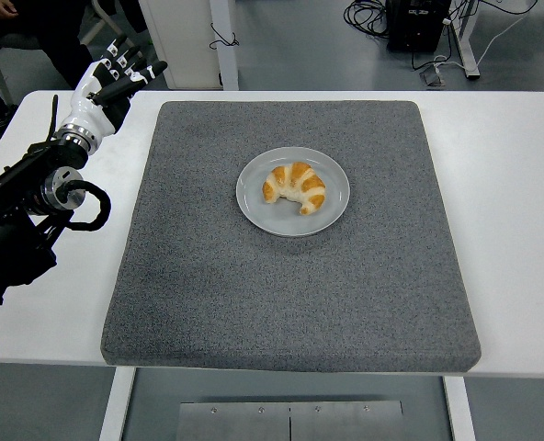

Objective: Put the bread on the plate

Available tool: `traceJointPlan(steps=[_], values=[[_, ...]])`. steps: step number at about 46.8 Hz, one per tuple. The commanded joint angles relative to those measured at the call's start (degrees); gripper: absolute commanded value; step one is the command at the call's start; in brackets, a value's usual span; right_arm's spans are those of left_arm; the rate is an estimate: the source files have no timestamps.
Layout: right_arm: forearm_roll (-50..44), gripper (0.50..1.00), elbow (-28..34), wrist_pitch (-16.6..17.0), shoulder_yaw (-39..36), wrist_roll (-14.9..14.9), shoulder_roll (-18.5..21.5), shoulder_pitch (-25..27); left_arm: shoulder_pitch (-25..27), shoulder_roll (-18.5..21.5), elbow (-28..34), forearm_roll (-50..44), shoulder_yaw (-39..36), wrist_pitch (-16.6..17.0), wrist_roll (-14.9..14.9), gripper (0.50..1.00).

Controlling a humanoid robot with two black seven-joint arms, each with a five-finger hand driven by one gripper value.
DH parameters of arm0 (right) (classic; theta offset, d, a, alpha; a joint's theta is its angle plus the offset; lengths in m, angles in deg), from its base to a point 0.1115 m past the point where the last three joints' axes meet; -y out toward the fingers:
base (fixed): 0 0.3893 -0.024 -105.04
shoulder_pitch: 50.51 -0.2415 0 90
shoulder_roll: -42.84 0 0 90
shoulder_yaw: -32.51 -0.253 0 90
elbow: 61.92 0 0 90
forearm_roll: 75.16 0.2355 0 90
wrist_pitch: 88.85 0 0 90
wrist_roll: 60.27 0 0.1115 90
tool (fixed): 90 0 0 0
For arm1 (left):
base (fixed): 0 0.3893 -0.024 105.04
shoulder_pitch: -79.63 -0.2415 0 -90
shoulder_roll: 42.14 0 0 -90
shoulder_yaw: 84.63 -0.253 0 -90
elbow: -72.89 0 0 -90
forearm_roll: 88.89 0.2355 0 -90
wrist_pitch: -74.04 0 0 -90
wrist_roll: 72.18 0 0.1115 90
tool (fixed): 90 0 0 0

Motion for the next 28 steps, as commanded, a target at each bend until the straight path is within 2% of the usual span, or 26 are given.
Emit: traceJointPlan(steps=[1,28], values=[[0.00,1.000,0.00,0.00,0.00,0.02,0.00,0.00,-0.42,0.17,-0.09,0.00,0.10,-0.26,-0.06,0.981],[-0.09,1.000,-2.46,0.18,0.26,0.02,0.00,0.70,-0.69,0.08,-0.09,0.27,-0.42,-0.61,-0.06,0.983]])
